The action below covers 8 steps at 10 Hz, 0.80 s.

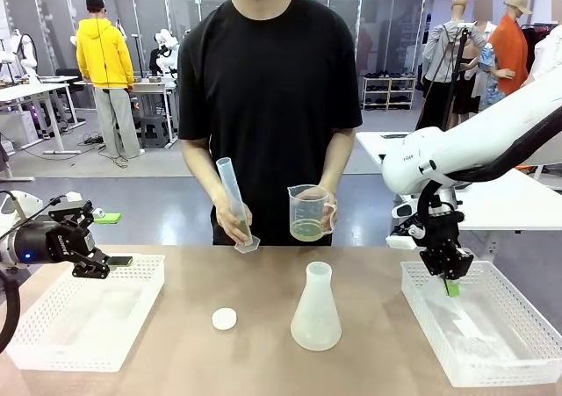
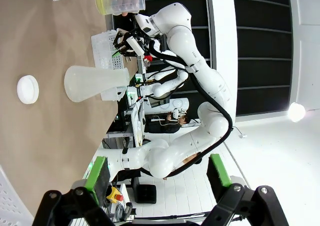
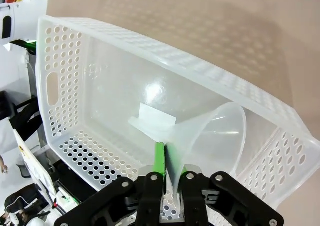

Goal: Prepare the solutions needed for the experiment.
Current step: Pick up the Plastic Funnel and insert it into the Big flask.

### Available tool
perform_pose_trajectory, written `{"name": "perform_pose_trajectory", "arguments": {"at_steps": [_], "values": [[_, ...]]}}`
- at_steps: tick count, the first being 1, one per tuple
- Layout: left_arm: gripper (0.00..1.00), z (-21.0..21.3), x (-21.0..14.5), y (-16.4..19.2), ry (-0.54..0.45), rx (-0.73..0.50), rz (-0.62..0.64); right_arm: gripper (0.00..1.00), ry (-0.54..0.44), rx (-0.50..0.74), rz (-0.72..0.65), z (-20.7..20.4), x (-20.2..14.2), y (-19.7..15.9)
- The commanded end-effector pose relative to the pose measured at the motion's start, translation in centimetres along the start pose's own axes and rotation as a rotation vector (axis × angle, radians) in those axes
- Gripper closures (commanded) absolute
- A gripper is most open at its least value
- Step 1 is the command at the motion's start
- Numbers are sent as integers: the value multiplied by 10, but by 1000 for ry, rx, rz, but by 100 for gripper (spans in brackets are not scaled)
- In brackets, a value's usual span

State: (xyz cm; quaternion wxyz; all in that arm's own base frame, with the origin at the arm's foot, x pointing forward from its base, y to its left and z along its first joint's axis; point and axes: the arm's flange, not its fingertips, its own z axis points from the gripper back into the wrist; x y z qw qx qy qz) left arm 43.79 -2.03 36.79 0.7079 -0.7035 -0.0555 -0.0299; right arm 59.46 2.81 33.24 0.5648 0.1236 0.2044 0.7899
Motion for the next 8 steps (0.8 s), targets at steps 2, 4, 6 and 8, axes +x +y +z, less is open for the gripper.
{"name": "perform_pose_trajectory", "arguments": {"at_steps": [2,4,6,8], "values": [[0,-1,2,0,-19,0,-2,100,5,-13,25,1,-2,-3],[0,-1,2,0,-19,0,-2,100,16,-45,-61,6,1,11],[0,-1,2,0,-19,0,-2,100,-9,-208,-162,36,10,45],[0,-1,2,0,-19,0,-2,100,20,-328,-238,62,21,83]]}}
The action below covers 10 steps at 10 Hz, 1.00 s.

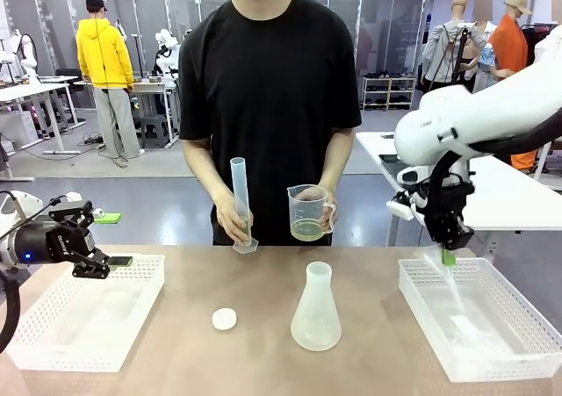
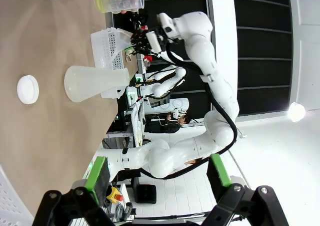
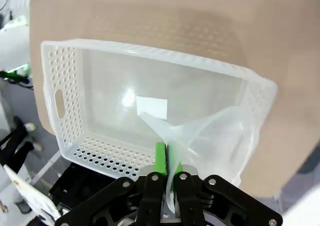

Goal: Prepare the solutions needed for the experiment.
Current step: Pick up the Plastic Funnel and insert it into the Big flask.

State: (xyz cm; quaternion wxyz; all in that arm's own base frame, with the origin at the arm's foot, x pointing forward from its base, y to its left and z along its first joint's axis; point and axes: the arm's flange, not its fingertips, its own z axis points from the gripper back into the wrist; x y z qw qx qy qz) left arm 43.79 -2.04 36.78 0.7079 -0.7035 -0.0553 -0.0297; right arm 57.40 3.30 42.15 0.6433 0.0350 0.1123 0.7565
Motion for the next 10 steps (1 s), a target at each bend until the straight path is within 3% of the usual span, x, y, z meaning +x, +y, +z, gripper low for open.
{"name": "perform_pose_trajectory", "arguments": {"at_steps": [1,5,8,10], "values": [[0,-1,2,-1,-19,0,-2,100,2,-170,-89,20,14,52],[0,-1,2,-1,-19,0,-2,100,-36,-527,-153,75,28,119],[0,-1,2,-1,-19,0,-2,100,-32,-623,-150,89,35,155],[0,-1,2,-1,-19,0,-2,100,-40,-595,-130,100,33,149]]}}
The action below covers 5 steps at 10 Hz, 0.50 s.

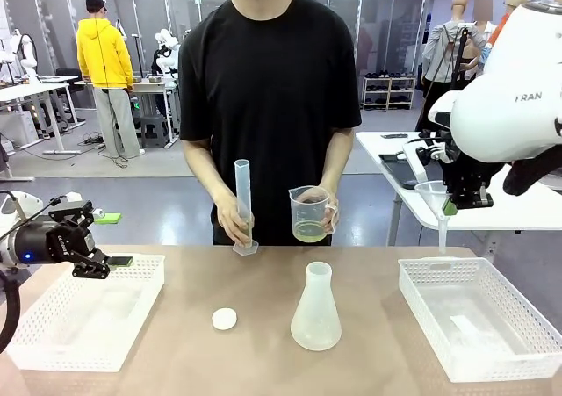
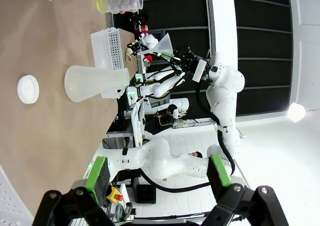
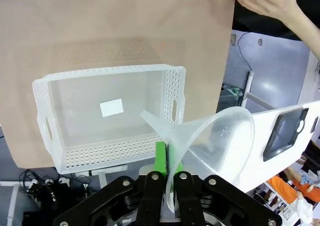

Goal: Prepare the solutions needed for the experiment.
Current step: Pick up the Plastic Funnel and insert it into the Big flask.

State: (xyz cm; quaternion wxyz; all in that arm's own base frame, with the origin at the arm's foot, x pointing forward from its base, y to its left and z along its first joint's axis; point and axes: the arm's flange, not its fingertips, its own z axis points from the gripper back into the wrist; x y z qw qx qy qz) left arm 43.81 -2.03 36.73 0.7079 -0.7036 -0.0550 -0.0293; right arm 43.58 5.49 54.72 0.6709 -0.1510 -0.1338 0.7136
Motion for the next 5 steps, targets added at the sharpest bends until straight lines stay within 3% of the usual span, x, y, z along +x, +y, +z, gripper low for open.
{"name": "perform_pose_trajectory", "arguments": {"at_steps": [1,4,5], "values": [[0,-1,1,-1,-19,0,-3,100,8,19,-5,-2,0,-8],[0,-1,1,-1,-19,0,-3,100,8,19,-5,-2,0,-8],[0,-1,1,-1,-19,0,-3,96,-2,10,5,-4,-1,-3]]}}
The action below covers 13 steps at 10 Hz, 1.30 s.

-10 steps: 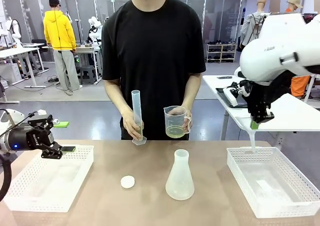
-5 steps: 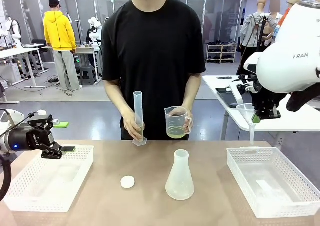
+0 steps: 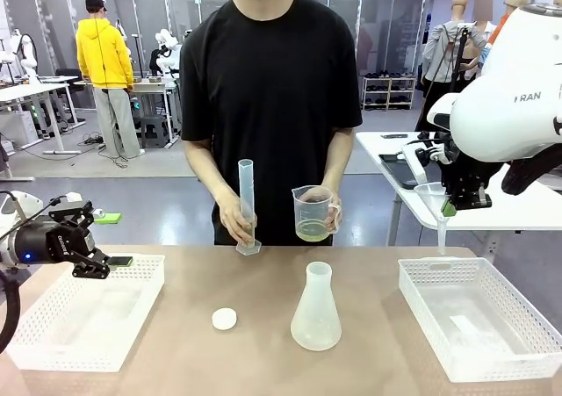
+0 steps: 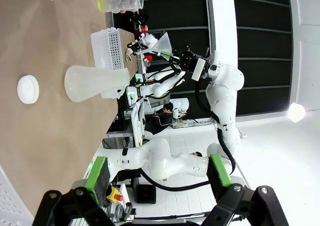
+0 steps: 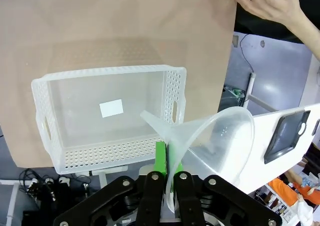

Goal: Prepare the solutions needed for the experiment.
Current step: Pick up the Plastic Funnel and insert it into the Big flask.

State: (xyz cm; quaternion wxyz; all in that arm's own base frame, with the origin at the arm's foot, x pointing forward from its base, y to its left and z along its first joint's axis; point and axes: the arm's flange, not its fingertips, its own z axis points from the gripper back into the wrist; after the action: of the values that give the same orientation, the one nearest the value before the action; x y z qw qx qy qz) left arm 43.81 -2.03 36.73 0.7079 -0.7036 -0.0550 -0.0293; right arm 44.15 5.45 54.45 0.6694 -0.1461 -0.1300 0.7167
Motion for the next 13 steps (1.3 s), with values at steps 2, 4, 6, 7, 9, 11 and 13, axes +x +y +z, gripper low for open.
{"name": "perform_pose_trajectory", "arguments": {"at_steps": [2,4,6,7,9,11,13], "values": [[0,-1,1,-1,-19,0,-3,96,-103,-60,167,9,37,6],[0,-1,1,-1,-19,0,-3,96,-166,-163,300,30,70,15],[0,-1,1,-1,-19,0,-3,96,-247,-264,433,50,100,25],[0,-1,1,-1,-19,0,-3,96,-296,-276,492,58,116,32],[0,-1,1,-1,-19,0,-3,96,-358,-273,567,68,138,41],[0,-1,1,-1,-19,0,-3,96,-377,-288,619,74,152,51],[0,-1,1,-1,-19,0,-3,96,-388,-285,640,76,159,55]]}}
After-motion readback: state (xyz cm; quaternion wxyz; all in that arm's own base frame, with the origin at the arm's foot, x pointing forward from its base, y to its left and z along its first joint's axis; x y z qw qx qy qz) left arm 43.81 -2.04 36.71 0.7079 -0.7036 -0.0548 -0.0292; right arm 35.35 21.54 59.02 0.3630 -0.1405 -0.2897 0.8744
